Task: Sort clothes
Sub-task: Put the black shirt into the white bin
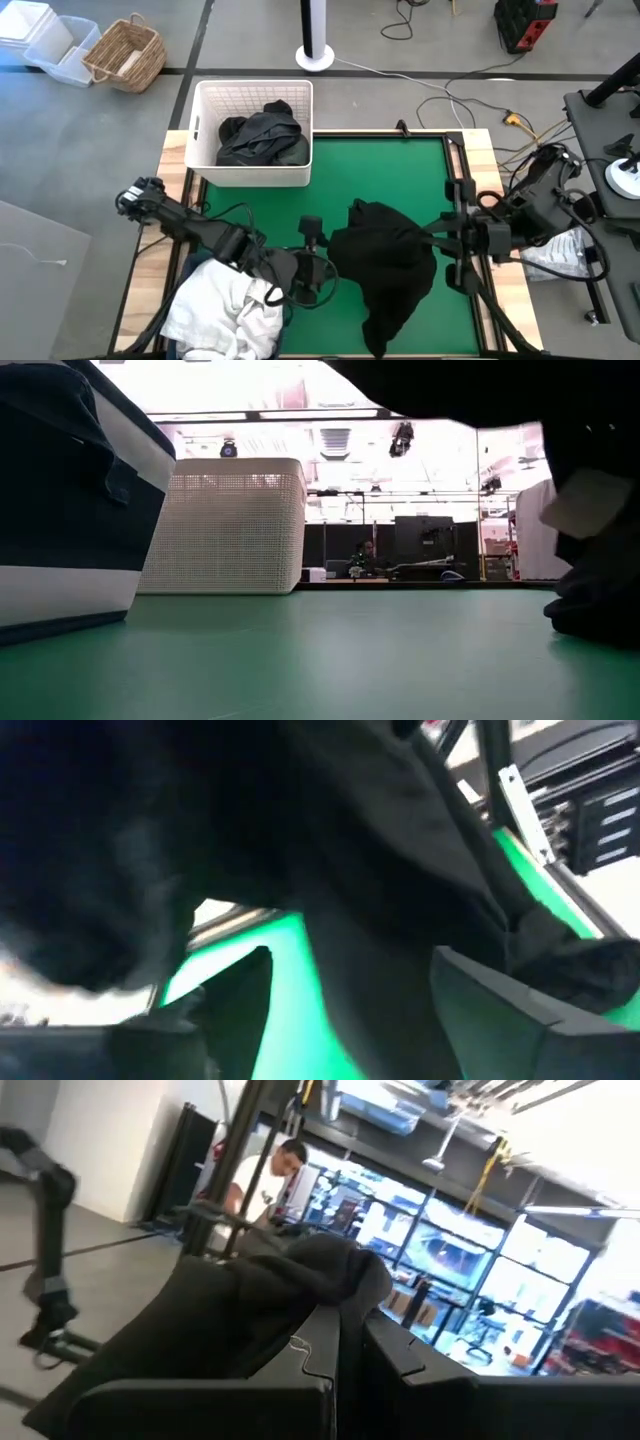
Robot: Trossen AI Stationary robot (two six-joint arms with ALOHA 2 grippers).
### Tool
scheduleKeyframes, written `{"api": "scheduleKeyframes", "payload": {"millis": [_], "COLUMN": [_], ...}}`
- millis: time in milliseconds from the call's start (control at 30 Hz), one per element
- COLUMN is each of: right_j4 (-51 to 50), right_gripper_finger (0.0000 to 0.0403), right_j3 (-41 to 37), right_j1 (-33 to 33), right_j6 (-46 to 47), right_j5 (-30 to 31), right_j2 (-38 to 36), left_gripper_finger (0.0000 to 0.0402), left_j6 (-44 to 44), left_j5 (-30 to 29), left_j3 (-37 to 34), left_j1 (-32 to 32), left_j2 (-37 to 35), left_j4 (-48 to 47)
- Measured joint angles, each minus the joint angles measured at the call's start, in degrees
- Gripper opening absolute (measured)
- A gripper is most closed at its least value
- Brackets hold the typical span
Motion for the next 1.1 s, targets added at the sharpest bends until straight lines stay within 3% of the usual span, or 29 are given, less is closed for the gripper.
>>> {"api": "scheduleKeyframes", "payload": {"millis": [333,467,700,933,1100], "right_j4": [7.6,10.5,16.5,19.8,19.9], "right_gripper_finger": [0.0012,0.0012,0.0012,0.0012,0.0012], "right_j3": [4.1,5.6,6.0,6.0,6.0], "right_j1": [-4.3,-5.5,-6.8,-7.7,-7.7], "right_j6": [-5.6,-7.3,-8.2,-9.9,-11.6], "right_j5": [0.0,-0.1,-0.7,-0.3,2.0], "right_j2": [4.2,5.8,7.4,7.6,7.1], "left_gripper_finger": [0.0325,0.0335,0.0335,0.0304,0.0221], "left_j6": [1.8,0.3,-2.7,-3.4,-1.5], "left_j5": [6.5,12.8,15.5,17.6,17.7], "left_j3": [0.0,0.0,0.0,0.0,0.0], "left_j1": [3.4,5.1,7.7,8.3,8.2], "left_j2": [2.4,3.3,3.7,3.7,3.7], "left_j4": [8.8,13.4,16.5,17.4,16.0]}}
